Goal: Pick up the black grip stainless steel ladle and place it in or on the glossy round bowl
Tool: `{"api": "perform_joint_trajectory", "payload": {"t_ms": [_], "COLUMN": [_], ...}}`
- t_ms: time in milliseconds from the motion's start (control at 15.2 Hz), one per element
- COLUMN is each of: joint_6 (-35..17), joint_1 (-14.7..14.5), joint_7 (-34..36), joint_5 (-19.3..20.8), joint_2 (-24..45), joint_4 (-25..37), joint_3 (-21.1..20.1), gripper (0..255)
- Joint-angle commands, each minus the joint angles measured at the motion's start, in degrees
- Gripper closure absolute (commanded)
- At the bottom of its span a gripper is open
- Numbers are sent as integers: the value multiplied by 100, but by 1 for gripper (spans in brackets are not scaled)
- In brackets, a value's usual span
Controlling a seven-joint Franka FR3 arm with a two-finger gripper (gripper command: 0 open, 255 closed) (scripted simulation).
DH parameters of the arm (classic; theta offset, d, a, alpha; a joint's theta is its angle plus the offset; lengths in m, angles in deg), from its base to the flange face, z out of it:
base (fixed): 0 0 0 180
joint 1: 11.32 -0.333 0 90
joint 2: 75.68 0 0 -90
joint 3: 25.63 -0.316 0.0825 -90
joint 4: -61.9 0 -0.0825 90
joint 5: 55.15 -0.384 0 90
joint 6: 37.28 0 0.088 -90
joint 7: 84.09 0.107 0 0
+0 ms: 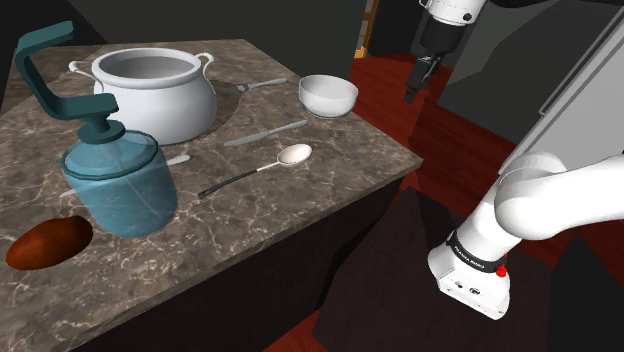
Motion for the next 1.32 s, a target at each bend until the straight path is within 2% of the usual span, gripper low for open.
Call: {"api": "perform_joint_trajectory", "payload": {"t_ms": [0,594,1254], "joint_6": [0,-804,-1143], "joint_1": [0,-747,-1436], "joint_7": [0,-1210,-2529], "joint_5": [0,-237,-533], "joint_2": [0,1894,3719], "joint_4": [0,864,2076], "joint_3": [0,-26,-314], "gripper": [0,0,0]}}
